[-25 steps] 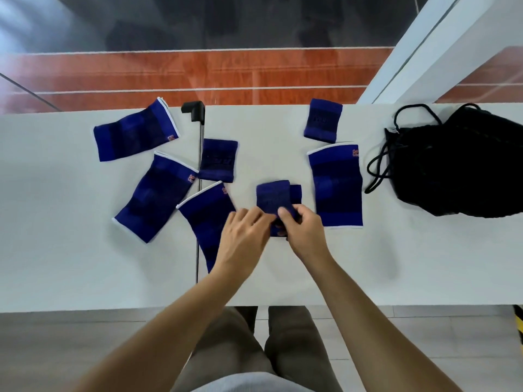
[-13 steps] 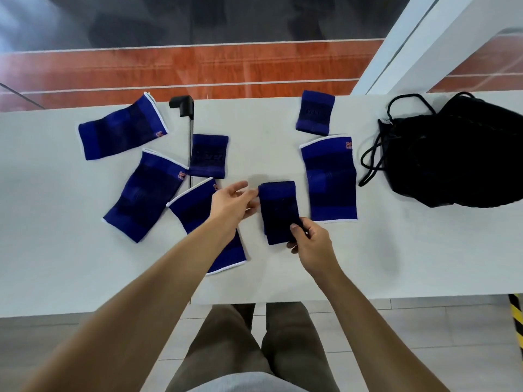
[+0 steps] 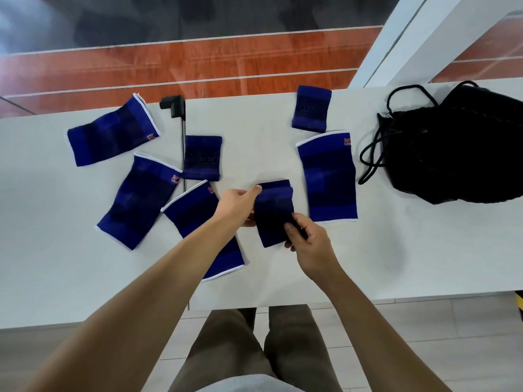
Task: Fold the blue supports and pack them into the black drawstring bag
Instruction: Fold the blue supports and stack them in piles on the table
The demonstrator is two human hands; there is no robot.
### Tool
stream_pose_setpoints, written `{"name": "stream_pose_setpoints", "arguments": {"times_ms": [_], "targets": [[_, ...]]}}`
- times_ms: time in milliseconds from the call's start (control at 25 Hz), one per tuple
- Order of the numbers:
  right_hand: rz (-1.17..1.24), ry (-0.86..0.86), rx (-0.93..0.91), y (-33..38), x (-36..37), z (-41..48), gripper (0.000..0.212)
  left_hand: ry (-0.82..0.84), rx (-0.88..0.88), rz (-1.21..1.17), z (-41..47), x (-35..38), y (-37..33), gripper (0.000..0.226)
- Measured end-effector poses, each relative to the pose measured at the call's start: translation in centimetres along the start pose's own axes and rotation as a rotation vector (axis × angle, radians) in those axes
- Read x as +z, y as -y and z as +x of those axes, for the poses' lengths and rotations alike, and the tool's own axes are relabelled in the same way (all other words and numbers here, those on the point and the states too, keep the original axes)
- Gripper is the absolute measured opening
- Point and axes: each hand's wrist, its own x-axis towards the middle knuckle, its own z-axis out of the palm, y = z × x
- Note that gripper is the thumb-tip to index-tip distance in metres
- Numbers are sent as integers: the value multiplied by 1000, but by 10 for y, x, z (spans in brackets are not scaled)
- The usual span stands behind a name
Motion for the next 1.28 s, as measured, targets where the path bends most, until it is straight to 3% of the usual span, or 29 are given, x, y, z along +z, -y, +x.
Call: {"name": "stream_pose_setpoints", "arguments": {"times_ms": [120,280,400,920,1040,1160,1280], "targets": [[-12,-15,17,0,-1,2,17,29,89,-137,0,0,1,23],[-75,-224,89,-11,0,9,18,-32,347,138,8,-1,-2,24],[-149,-255,135,-14,3,13,13,-69,461,338,15,-1,-2,20],[-257,-330,157,-13,16,22,21,-239,536,489,21,6,8,13],[-256,-334,201,-13,17,25,21,-309,752,580,9,7,16,15],[-330,-358,190,-16,15,24,24,-232,1071,859,-3,10,46,11],[-406,-386,183,-21,19,18,26,-110,1057,1088,-13,10,87,37]]}}
